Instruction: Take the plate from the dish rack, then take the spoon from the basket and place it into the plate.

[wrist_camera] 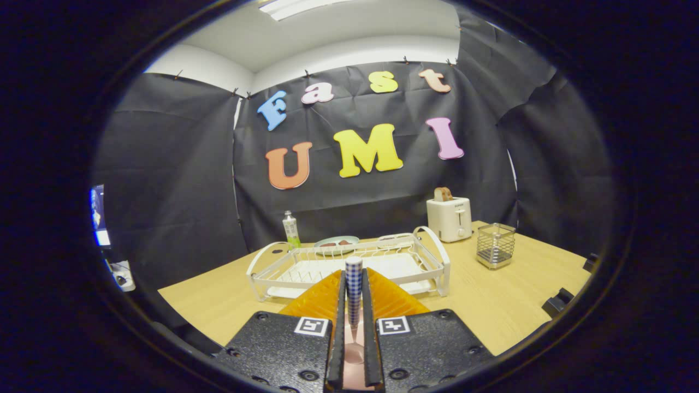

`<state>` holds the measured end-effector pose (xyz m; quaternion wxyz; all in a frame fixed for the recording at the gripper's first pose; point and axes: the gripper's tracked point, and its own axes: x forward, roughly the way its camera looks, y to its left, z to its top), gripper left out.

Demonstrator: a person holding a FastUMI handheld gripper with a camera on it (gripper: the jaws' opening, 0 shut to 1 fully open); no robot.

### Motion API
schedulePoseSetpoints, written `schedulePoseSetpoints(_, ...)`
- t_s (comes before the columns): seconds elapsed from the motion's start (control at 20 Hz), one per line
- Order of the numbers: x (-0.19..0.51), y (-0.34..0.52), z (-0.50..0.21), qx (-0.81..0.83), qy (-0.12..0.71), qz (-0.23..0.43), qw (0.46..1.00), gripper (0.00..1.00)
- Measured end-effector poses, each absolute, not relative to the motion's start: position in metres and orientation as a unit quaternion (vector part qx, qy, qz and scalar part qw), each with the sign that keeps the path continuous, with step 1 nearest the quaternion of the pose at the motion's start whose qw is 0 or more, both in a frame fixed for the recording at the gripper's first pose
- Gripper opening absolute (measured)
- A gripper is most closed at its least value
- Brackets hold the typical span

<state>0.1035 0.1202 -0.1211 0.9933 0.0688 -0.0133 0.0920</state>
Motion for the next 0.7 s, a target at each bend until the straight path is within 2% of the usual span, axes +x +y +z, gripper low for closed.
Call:
schedulePoseSetpoints(0.4, 0.088, 0.083, -0.107, 0.037, -0.037, 0.069, 0.996, 0.25)
schedulePoseSetpoints(0.5, 0.074, 0.072, -0.091, 0.03, -0.058, 0.054, 0.996, 0.3)
schedulePoseSetpoints(0.6, 0.061, 0.063, -0.075, 0.022, -0.073, 0.037, 0.996, 0.43)
schedulePoseSetpoints(0.65, 0.054, 0.059, -0.071, 0.015, -0.073, 0.031, 0.997, 0.61)
schedulePoseSetpoints(0.7, 0.048, 0.055, -0.065, 0.01, -0.07, 0.024, 0.997, 0.67)
